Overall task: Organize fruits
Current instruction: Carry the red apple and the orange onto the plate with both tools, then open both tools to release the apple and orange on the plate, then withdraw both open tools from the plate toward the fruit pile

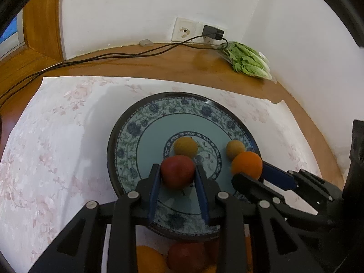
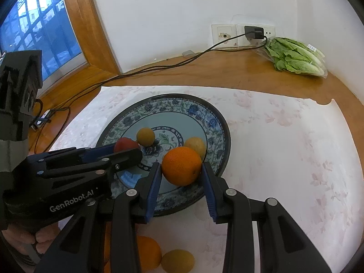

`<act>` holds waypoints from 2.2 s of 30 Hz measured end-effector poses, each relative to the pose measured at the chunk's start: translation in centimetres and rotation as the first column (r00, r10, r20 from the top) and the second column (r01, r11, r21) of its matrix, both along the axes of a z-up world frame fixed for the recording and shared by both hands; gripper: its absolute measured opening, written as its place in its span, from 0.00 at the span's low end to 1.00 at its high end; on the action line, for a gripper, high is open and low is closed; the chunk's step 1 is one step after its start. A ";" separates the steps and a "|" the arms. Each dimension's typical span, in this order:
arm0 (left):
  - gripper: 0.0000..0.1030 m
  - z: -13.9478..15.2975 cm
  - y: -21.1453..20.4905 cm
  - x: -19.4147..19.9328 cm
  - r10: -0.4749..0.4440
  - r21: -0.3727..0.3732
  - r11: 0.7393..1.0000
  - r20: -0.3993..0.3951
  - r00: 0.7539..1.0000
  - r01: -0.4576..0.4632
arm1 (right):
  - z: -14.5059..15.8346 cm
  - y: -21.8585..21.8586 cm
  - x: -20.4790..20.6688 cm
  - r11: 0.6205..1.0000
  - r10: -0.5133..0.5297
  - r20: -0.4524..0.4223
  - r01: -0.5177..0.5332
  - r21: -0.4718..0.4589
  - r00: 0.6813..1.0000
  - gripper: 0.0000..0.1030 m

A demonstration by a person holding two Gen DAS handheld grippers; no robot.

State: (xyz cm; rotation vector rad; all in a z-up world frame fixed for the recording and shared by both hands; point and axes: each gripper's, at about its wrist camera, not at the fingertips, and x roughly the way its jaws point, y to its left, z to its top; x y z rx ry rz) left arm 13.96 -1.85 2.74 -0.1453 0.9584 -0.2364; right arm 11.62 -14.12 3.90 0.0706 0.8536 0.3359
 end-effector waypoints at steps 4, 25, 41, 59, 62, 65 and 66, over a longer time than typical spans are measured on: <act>0.30 0.0 0.1 0.2 0.001 0.001 1.000 0.000 1.000 -0.001 | -0.2 0.1 0.1 1.000 0.004 0.007 -0.004 -0.002 1.000 0.36; 0.54 0.6 0.4 -0.5 0.001 0.020 1.000 -0.008 1.000 -0.001 | 0.8 -0.8 -0.7 0.999 -0.027 0.021 0.027 0.040 0.999 0.46; 0.58 2.5 0.7 -3.6 0.002 0.053 0.999 0.004 1.000 -0.002 | 2.6 -0.6 -3.8 0.999 -0.027 0.029 0.027 0.020 0.999 0.46; 0.61 2.3 1.7 -6.1 0.030 0.090 0.996 -0.024 0.999 -0.027 | 2.4 -1.6 -6.3 0.998 -0.058 -0.013 0.058 0.005 0.998 0.46; 0.61 2.3 1.6 -6.5 0.025 0.096 0.995 -0.025 0.999 -0.022 | 2.1 -1.6 -6.6 0.998 -0.059 -0.029 0.059 0.009 0.998 0.46; 0.62 2.3 1.6 -7.1 0.019 0.103 0.995 -0.027 0.999 -0.016 | 1.8 -1.7 -6.9 0.998 -0.060 -0.038 0.060 0.013 0.998 0.46; 0.62 2.3 1.6 -7.2 0.019 0.104 0.994 -0.028 0.999 -0.016 | 1.8 -1.7 -7.1 0.998 -0.061 -0.039 0.061 0.014 0.997 0.46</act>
